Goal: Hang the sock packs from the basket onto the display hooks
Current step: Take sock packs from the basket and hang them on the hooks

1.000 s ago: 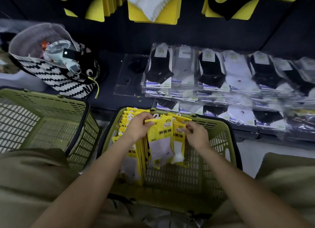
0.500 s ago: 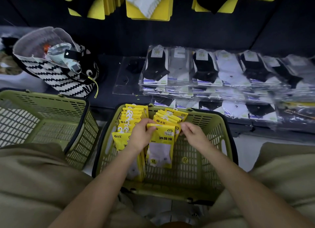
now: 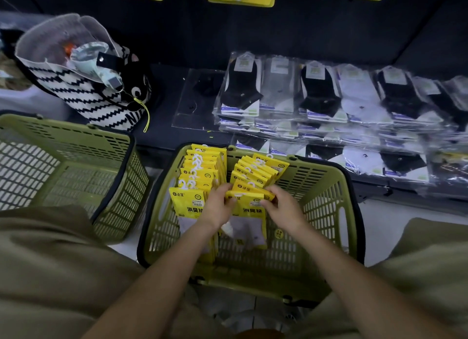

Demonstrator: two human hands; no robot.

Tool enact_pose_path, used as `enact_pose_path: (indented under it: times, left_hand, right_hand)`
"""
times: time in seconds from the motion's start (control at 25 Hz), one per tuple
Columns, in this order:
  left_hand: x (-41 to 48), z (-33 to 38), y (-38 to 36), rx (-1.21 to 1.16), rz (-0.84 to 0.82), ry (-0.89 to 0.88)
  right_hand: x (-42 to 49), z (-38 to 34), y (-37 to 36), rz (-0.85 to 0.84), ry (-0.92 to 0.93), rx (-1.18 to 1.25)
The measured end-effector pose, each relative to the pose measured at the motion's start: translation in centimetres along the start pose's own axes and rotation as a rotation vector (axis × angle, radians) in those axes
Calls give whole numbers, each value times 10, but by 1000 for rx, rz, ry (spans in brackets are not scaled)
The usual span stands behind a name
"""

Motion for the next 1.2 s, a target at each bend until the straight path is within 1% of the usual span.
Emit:
enact_pose_path:
  times: [0.08,0.16,0.28,0.36,0.44,0.48,0.6,0.68,0.76,0.8,0.92,1.0,1.08,1.2]
  left_hand:
    - [14,5,6,12,52,-5]
    - [24,5,7,18,64,8]
    - [26,-2,0,8,22,23]
    - [25,-7,3,-10,15,15]
    - [22,-10,8,-33,-6,-18]
    - [18,-11,8,-28,-28,-30]
    - [2,-18,3,30,-79,-47]
    - [-8,-19,0,41,-85,-81]
    - [-13,-17,-2,22,-86,-104]
    - [-15,-15,-2,20,-75,-115]
    - [-13,1,2,-45,-40,-173]
    - [-9,14,1,-91,-25,-207]
    - [-3,19,-8,-103,-4,-177]
    - [4,11,-28,-114,-18,-45]
  right_hand:
    - [12,4,6,80,-37,227]
    - [26,20,4,106,-148,383]
    - [39,48,-19,16,-321,390]
    - [46,57,-30,-13,-326,475]
    - [54,61,-27,19,-298,558]
    - [59,60,-24,18,-289,553]
    - [75,52,-26,-54,-264,517]
    - [78,43,-26,-36,-240,375]
    - [73,36,-23,28,-183,200]
    - [68,34,-19,53,-148,150]
    - [51,37,11,142,-71,158]
    - [42,41,33,150,-32,195]
    - [34,42,35,26,-12,216]
    - [21,47,13,-197,-26,195]
Point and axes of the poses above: each hand's wrist, its own x-axis towards the middle knuckle, its own y-axis out of the back of the hand, z = x × y, the point moved 7 cm from there along x, towards the middle knuckle, and after that the axes turned 9 degrees about -z, right-handed, at the moved point
